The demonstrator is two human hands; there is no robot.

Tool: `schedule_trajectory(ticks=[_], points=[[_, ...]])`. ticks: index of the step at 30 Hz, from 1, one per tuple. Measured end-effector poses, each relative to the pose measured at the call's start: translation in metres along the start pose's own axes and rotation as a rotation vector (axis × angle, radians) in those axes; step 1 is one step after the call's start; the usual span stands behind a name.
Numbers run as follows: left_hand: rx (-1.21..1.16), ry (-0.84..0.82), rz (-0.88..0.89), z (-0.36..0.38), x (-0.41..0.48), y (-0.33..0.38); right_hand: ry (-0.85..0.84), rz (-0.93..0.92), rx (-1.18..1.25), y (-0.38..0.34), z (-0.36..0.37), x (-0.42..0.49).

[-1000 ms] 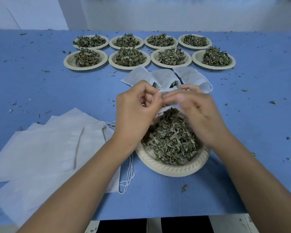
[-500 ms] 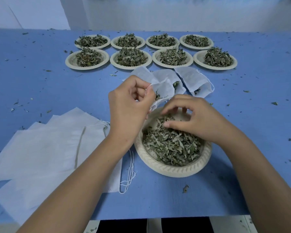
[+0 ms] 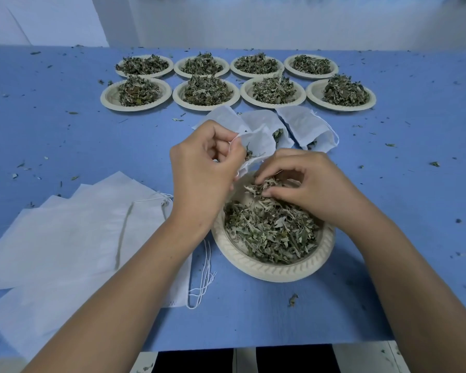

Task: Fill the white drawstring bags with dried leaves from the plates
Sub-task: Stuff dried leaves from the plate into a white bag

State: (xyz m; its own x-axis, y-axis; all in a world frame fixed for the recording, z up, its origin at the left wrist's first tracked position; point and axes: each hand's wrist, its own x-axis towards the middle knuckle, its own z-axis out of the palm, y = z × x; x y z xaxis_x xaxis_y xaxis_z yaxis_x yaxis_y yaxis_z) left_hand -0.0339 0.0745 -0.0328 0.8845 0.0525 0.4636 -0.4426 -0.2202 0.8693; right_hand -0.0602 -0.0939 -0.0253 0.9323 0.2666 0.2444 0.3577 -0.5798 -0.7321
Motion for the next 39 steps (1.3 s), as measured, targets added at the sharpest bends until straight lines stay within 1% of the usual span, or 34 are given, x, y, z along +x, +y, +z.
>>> schedule_trajectory(ticks=[3, 6, 8, 11, 13, 16, 19, 25, 28, 31, 35, 37, 39], points=[[0.008, -0.003, -0.004, 0.001, 0.000, -0.001, 0.065, 0.012, 0.100, 0.001, -0.004, -0.001], [0.025, -0.043, -0.019, 0.002, -0.001, -0.003, 0.136, 0.033, 0.128, 0.002, -0.011, -0.003], [0.023, -0.063, -0.031, 0.002, 0.000, -0.005, 0.162, 0.004, 0.152, 0.001, -0.015, -0.003], [0.037, -0.094, -0.038, 0.003, 0.000, -0.007, 0.220, -0.044, 0.346, -0.003, -0.017, -0.004], [0.027, -0.126, -0.042, 0.004, -0.001, -0.007, 0.296, -0.078, 0.448, -0.005, -0.016, -0.005], [-0.008, -0.177, -0.046, 0.005, -0.003, -0.005, 0.424, -0.112, 0.526, -0.006, -0.012, -0.004], [-0.063, -0.202, -0.058, 0.005, -0.004, -0.003, 0.477, -0.116, 0.560, -0.006, -0.006, -0.003], [-0.084, -0.206, -0.111, 0.005, -0.004, -0.002, 0.456, -0.147, 0.475, -0.005, 0.005, -0.003], [-0.100, -0.191, -0.149, 0.005, -0.003, -0.001, 0.435, -0.165, 0.381, -0.003, 0.008, -0.003], [-0.131, -0.168, -0.162, 0.006, -0.003, 0.000, 0.421, -0.200, 0.234, 0.001, 0.010, -0.003], [-0.130, -0.189, -0.112, 0.006, -0.006, 0.000, 0.446, -0.269, -0.096, 0.004, 0.012, -0.001], [-0.098, -0.199, -0.088, 0.007, -0.007, 0.000, 0.400, -0.308, -0.221, 0.006, 0.011, 0.000], [-0.081, -0.177, -0.082, 0.007, -0.006, -0.001, 0.308, -0.342, -0.283, 0.007, 0.008, 0.001]])
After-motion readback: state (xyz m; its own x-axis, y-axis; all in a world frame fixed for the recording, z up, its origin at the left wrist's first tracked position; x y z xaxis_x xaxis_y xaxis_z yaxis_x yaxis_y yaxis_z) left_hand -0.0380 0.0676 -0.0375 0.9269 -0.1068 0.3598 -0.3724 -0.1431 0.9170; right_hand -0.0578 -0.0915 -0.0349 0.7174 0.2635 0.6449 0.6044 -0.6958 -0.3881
